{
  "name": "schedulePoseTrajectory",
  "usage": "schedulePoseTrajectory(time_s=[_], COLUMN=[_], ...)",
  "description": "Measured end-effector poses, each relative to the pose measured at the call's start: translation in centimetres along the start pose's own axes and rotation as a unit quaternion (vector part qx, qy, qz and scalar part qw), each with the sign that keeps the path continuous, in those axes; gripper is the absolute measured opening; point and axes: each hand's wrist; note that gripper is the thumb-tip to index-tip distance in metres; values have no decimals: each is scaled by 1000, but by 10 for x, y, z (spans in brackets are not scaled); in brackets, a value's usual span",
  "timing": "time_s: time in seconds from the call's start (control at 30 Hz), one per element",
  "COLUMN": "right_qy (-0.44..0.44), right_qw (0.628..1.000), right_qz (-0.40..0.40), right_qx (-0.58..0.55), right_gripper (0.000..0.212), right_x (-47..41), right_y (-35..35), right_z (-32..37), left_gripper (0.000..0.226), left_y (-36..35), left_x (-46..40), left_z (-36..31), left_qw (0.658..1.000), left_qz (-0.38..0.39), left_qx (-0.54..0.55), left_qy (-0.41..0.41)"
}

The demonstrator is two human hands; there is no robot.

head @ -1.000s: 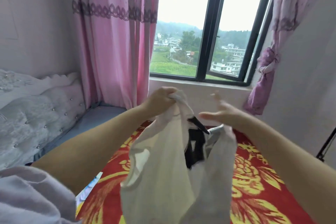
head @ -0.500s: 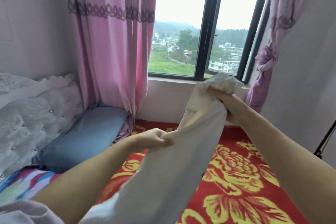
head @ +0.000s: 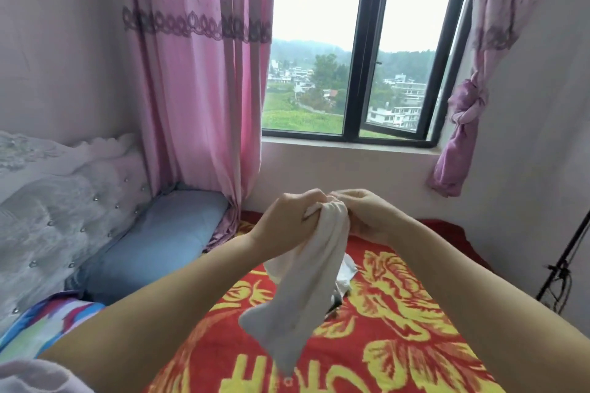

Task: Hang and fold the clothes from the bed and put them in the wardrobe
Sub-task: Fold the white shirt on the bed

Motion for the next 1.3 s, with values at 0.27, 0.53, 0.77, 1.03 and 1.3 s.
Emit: schedulePoseTrajectory(time_s=[0.27,0.53,0.77,1.03,1.3], right_qy=[112,71,84,-32,237], right_qw=[991,922,903,931,779], right_qz=[63,57,-95,118,-53], right_qx=[47,375,411,344,579], right_gripper=[12,44,26,66,6], right_x=[15,30,38,66,53], right_y=[0,12,42,79,57], right_z=[60,67,57,39,30], left_gripper=[48,31,17,28,41], left_y=[19,12,25,79,100], left_x=[9,1,12,4,-25], left_z=[5,0,17,31,26], left_qw=[978,930,961,925,918], left_qz=[24,-44,107,-43,-150], left_qx=[135,275,-61,106,100], left_qy=[156,241,247,363,352])
Point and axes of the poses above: each hand's wrist, its own x-axis away from the middle knuckle, its own y-axis out of the back of the hand, z = x × y, and after that the axes turned 7 degrees about x, right-handed
